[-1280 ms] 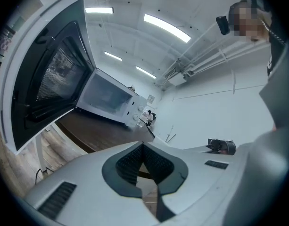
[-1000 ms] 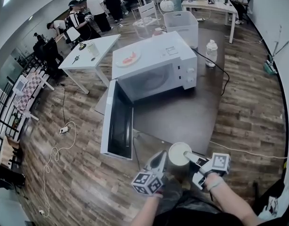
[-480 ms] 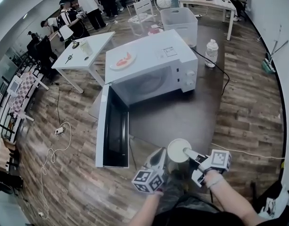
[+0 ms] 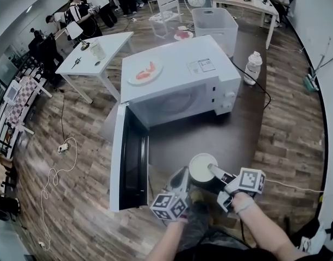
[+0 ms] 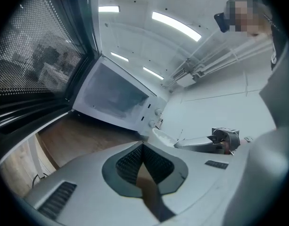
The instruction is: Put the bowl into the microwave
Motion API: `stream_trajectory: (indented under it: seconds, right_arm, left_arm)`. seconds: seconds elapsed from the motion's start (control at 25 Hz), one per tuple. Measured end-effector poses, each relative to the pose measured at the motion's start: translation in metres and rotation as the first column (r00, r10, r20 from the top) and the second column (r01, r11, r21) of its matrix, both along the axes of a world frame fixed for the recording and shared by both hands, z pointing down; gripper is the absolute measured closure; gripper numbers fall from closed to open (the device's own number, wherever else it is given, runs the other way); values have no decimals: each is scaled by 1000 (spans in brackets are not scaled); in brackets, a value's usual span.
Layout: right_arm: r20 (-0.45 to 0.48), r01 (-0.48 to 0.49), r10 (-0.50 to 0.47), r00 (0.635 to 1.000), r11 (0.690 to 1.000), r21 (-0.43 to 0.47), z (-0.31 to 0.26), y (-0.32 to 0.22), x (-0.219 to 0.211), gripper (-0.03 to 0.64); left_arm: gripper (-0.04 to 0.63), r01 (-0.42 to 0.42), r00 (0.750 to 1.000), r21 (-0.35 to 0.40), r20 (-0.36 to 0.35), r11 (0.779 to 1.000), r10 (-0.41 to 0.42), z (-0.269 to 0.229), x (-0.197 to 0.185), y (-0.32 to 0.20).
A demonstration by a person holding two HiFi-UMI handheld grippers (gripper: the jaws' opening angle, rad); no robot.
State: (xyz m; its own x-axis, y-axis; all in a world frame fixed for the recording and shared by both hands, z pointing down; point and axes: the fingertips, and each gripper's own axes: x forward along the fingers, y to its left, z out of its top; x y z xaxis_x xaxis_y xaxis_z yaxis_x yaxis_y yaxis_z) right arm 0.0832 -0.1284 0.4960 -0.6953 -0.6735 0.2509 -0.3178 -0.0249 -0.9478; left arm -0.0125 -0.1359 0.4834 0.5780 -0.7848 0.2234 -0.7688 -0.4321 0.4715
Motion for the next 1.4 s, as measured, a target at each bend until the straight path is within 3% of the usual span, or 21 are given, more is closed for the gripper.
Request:
stream_trajectory:
  seconds: [0.32, 0.76, 0.84, 0.96, 1.16, 1.28, 1.4]
  right_arm:
    - [-86, 14, -12, 996, 999, 34, 1, -47, -12, 480]
    - [-135, 32, -26, 990, 999, 42, 5, -105, -23, 480]
    - [-110, 36, -28, 994, 997, 68, 1, -117, -29, 480]
    - [13, 26, -27, 1000, 992, 123, -13, -133, -44, 482]
    - [17, -2, 0, 1000, 992, 123, -9, -155, -44, 482]
    - [6, -10, 10, 1000, 992, 128, -10, -167, -46, 480]
    - [1, -19, 19, 1000, 991, 134, -13, -178, -48, 482]
  left_arm:
    - [595, 62, 998, -9, -3, 998, -62, 6, -16, -40]
    - [594, 101, 995, -28, -14, 994, -102, 17, -26, -89]
    - [595, 108, 994, -31, -13, 994, -109, 20, -27, -97]
    - [594, 111, 994, -26, -19, 993, -112, 23, -28, -107]
    - [594, 99, 995, 24, 14, 995, -99, 25, -25, -125]
    - [594, 107, 994, 16, 35, 994, -108, 25, -27, -135]
    - [594, 114, 988, 32, 100, 993, -117, 22, -28, -145]
